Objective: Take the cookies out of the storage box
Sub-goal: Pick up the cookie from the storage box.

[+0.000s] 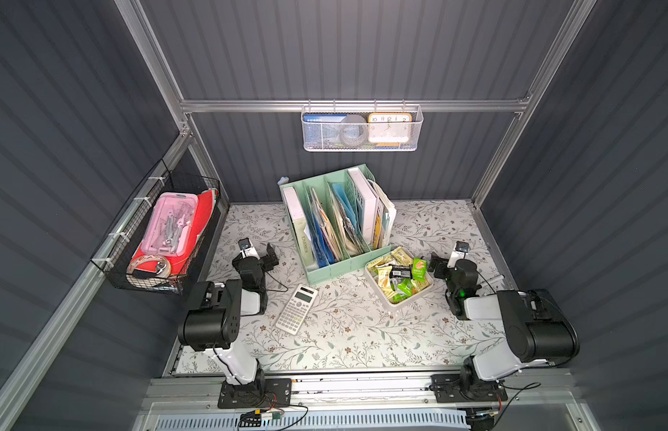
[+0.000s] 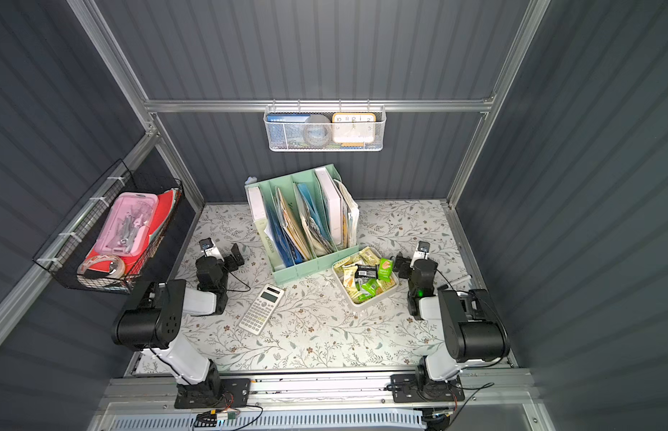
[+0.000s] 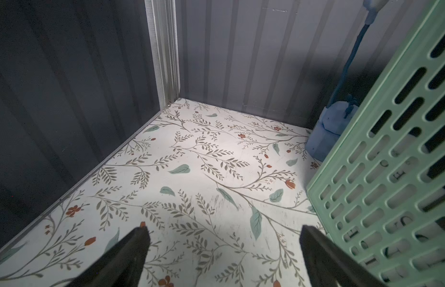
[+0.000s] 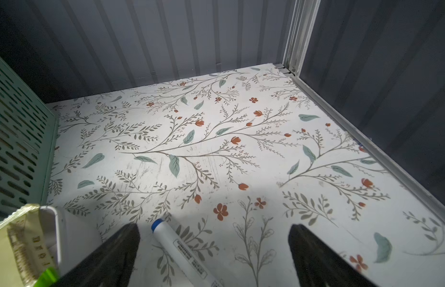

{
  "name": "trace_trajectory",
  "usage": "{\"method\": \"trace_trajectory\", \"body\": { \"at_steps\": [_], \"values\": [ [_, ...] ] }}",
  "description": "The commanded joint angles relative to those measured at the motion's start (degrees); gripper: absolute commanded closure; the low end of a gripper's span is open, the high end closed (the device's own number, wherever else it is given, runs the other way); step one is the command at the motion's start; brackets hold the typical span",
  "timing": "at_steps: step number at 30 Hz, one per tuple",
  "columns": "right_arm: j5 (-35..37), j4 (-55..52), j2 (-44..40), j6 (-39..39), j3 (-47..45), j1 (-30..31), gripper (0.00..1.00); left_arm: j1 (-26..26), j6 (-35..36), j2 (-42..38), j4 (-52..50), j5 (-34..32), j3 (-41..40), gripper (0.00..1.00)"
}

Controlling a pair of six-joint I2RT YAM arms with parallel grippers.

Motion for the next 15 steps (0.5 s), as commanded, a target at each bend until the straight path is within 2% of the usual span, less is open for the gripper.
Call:
{"method": "trace_trajectory", "body": {
  "at_steps": [1,15],
  "values": [
    [-0.23,0.13,0.14,-0.68,0.17,-0.11,0.01,0.21,0.99,-0.7,-0.57,0.48,0.17,0.0],
    [-0.17,-0.05,0.09,-0.65,0.25,-0.12,0.01,0.21,1.13,-0.69,-0.42,1.41,0.45,0.0]
  ]
}}
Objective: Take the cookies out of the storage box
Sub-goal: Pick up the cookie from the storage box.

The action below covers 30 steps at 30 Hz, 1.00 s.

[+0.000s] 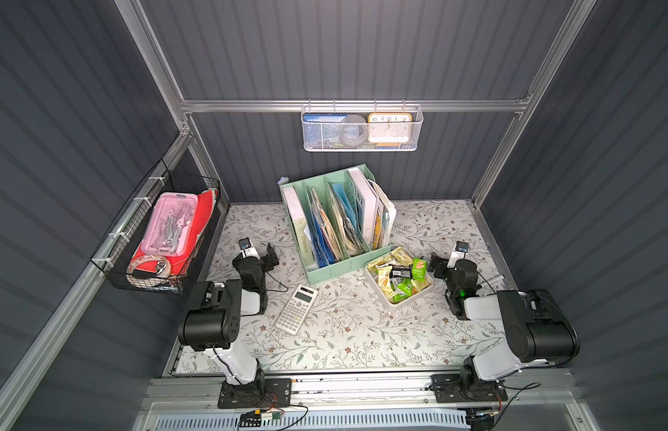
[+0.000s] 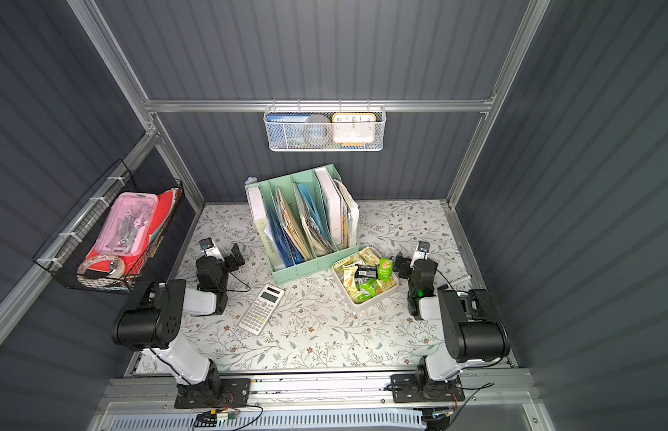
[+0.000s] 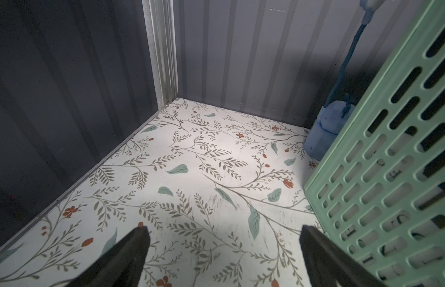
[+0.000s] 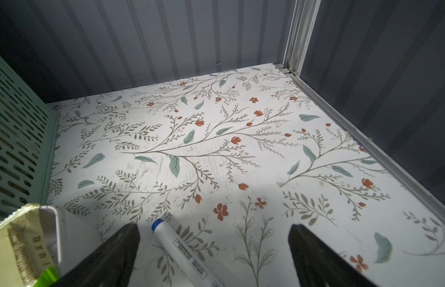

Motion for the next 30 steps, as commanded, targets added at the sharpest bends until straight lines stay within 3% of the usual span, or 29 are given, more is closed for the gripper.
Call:
{"method": "trace_trajectory", "body": {
  "at_steps": [1,6,9,11,13,17,21,26,30],
  "values": [
    [-0.16,-0.13,0.12,-0.59,0.27,-0.16,0.01,0.21,1.2,-0.7,-0.45,0.95,0.44,0.0],
    [2.07,0.95,-1.14,-0.01,-0.68,-0.15,0.01,0.21,1.32,-3.76,-3.55,-1.54,1.04,0.0],
    [3.56,-0.75,-10.05,0.17,-3.97,-0.16,0.01,0.12,0.18,-10.8,-17.5,-4.16,5.55,0.0],
    [2.94,-9.05,-19.25,1.16,-3.74,-0.13,0.01,0.12,0.63,-15.81,-21.56,-4.92,6.61,0.0],
    [4.88,-21.14,-28.56,7.73,-1.19,-0.14,0.01,0.11,-0.82,-20.45,-24.99,-5.56,7.22,0.0],
    [8.74,-47.38,-39.56,30.77,5.66,-0.21,0.01,0.12,-10.07,-30.44,-34.86,-4.38,8.9,0.0],
    [-3.82,-55.54,-42.9,34.41,7.84,-0.29,0.01,0.12,-21.88,-38.51,-48.12,-2.13,11.36,0.0],
    [-19.8,-67.99,-41.11,32.95,13.43,-0.13,0.02,-0.2,-28.61,-43.13,-61.51,5.62,12.84,0.01],
    [-27.64,-74.16,-36.22,31.25,16.72,1.75,0.16,-3.55,-33.42,-47.94,-64.73,8.97,10.12,0.03]
  ]
}}
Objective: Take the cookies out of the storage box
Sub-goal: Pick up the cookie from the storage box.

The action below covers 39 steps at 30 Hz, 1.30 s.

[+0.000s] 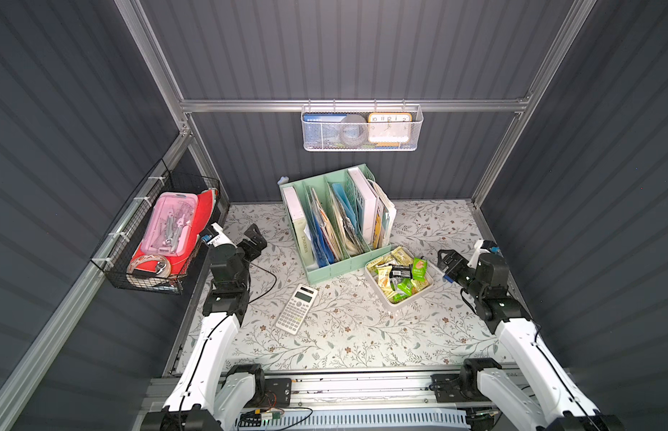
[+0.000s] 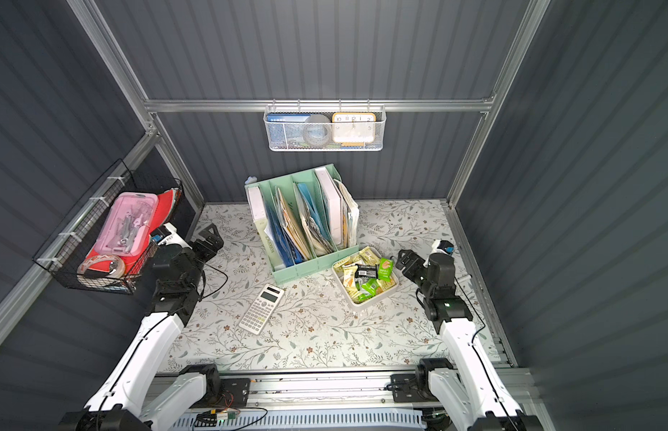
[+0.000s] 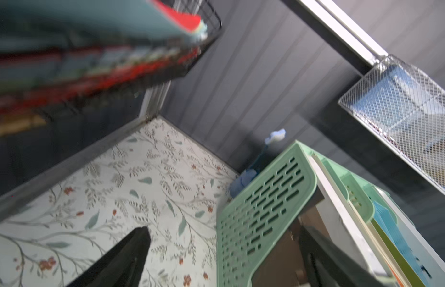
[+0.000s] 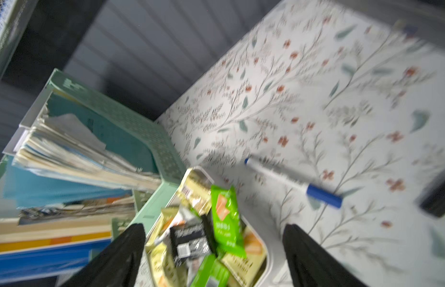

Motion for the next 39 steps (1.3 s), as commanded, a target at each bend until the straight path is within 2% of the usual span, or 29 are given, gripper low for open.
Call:
{"method": "trace_trajectory", "body": {
  "at_steps": [1,8,12,17,20,23,28,39],
  "values": [
    [-10.86,-10.62,3.64,-1.09,3.79,2.26,0.19,-3.52,-7.75,-4.37,-8.36,4.58,-2.44,0.05],
    [-12.1,-10.72,14.54,-7.06,9.09,12.82,0.37,-16.67,-17.17,-9.57,-6.11,4.47,-8.91,0.21],
    [-13.57,-8.89,21.97,-8.13,11.6,15.59,0.44,-25.15,-22.21,-8.58,-0.71,2.2,-12.31,0.24],
    [-14.67,-3.01,26.77,-8.38,11.36,15.96,0.46,-37.44,-24.91,1.72,10.57,-1.24,-12.76,0.26],
    [-15.08,-0.26,29.05,-8.38,11.8,15.97,0.48,-41.94,-25.2,9.24,17.47,-2.49,-11.85,0.28],
    [-16.37,3.32,30.7,-7.58,11.84,15.97,0.5,-43.22,-26.36,16.71,24.28,-0.43,-10.85,0.3],
    [-15.82,5.31,33.72,-7.41,12.87,16.06,0.54,-44.83,-26.41,23.74,26.72,0.62,-7.37,0.32],
    [-17.43,9.89,38.83,-6.01,14.21,16.14,0.71,-45.25,-29.06,27.23,27.09,-1.48,-6.79,0.37]
  ]
}}
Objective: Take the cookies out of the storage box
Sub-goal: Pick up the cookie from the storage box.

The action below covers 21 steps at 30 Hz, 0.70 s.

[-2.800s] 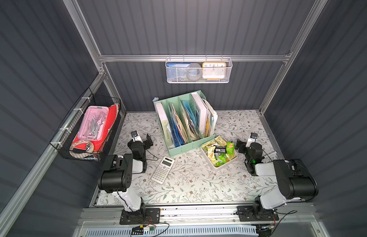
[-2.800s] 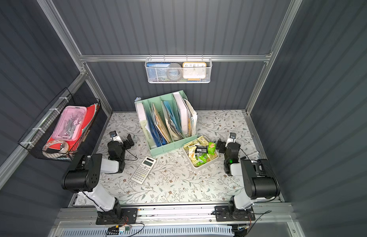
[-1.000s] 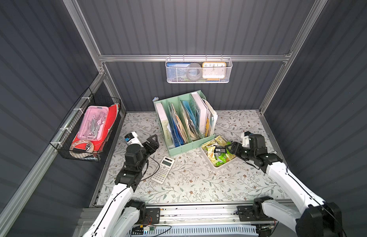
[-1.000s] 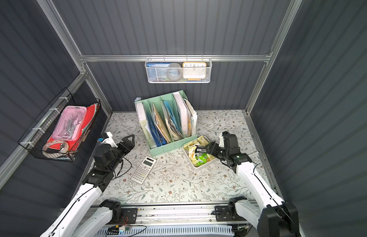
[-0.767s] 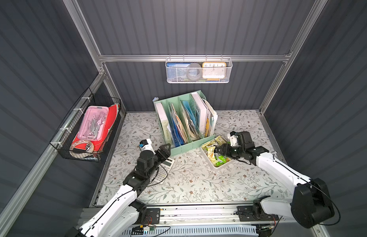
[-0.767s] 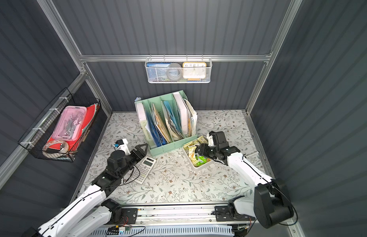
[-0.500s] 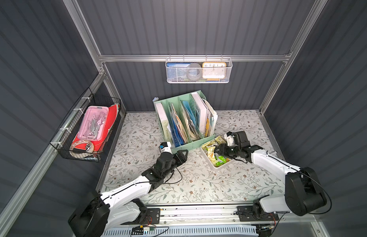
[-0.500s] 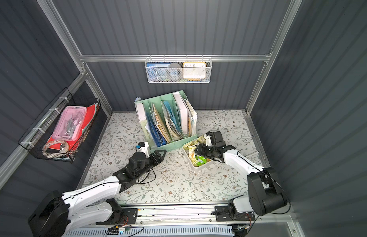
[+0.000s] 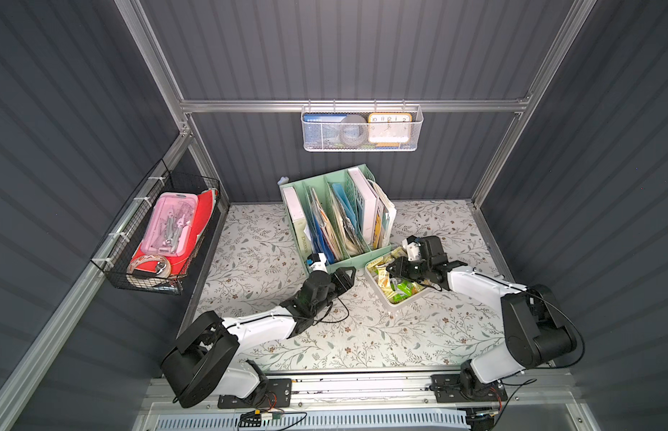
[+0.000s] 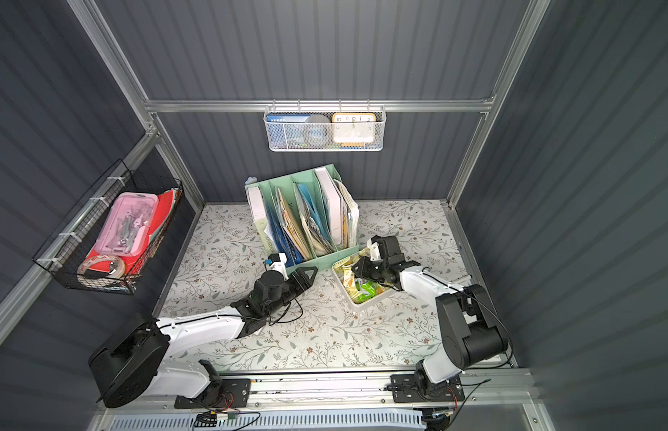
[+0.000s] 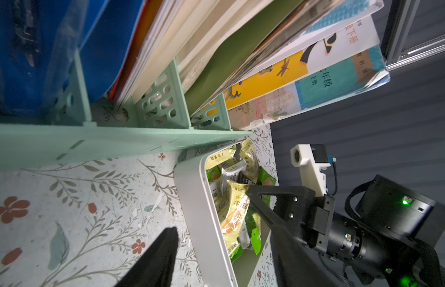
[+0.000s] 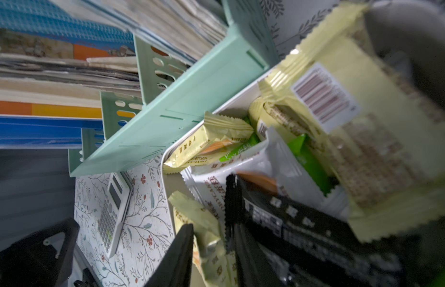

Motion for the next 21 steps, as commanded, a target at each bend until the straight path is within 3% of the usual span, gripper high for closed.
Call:
{"method": "trace_trajectory", "body": {
  "at_steps": [1,10,15,21],
  "values": [
    [-1.28,2.23,0.96,0.55,1.65,0.36,0.74,-0.19,-1.21,0.58,0.94,-1.39,1.05,0.37],
    [-3.12,3.19,1.16,1.11,1.65,0.36,0.92,-0.17,-2.33,-0.27,-1.38,-3.34,1.11,0.37],
    [-3.75,4.19,-0.3,2.63,0.9,0.36,0.96,-0.23,-3.02,-1.74,-2.94,-4.64,0.8,0.37],
    [-3.61,5.6,-7.83,8.67,-1.42,0.36,1.0,-0.23,-7.03,-5.34,-8.57,-8.9,-0.25,0.36]
  ]
}}
